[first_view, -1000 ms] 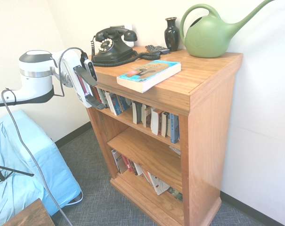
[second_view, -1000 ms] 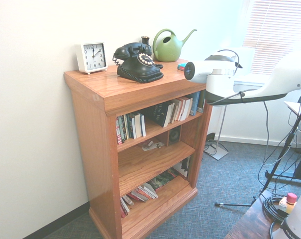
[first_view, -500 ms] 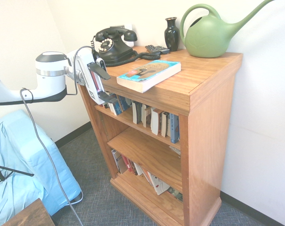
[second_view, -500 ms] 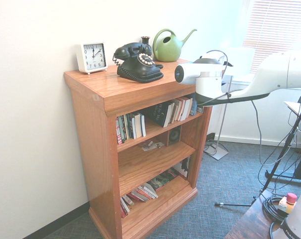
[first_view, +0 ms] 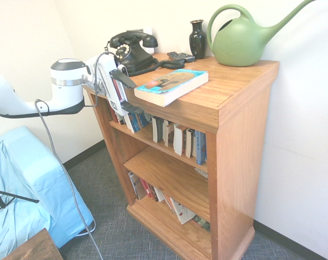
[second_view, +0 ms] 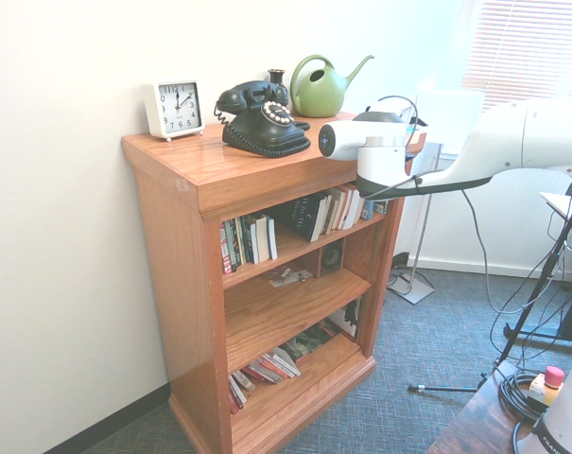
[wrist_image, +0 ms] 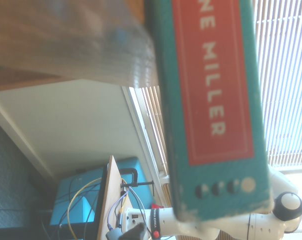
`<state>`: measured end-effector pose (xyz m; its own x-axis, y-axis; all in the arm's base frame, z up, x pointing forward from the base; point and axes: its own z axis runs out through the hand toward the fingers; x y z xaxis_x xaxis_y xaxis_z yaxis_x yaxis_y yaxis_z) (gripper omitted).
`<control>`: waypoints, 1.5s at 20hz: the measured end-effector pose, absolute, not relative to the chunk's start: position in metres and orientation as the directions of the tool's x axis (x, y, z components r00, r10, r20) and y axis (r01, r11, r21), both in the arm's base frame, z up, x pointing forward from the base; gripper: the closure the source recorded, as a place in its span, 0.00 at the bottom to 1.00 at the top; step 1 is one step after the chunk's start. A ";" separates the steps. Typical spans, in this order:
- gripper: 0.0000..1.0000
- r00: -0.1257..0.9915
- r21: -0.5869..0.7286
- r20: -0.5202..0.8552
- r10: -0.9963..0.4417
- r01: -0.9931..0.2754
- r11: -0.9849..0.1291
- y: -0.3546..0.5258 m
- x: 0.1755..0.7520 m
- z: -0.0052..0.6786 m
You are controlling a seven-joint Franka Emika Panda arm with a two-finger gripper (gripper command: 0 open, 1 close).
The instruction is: Organize the shelf
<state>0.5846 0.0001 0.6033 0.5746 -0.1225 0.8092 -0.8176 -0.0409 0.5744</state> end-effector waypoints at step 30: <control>1.00 0.584 0.581 0.800 -0.136 -0.811 -0.066 -0.023 0.627 0.605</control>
<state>0.6267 -0.0226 0.6051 0.5842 -0.1357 0.8002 -0.8112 -0.0657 0.5811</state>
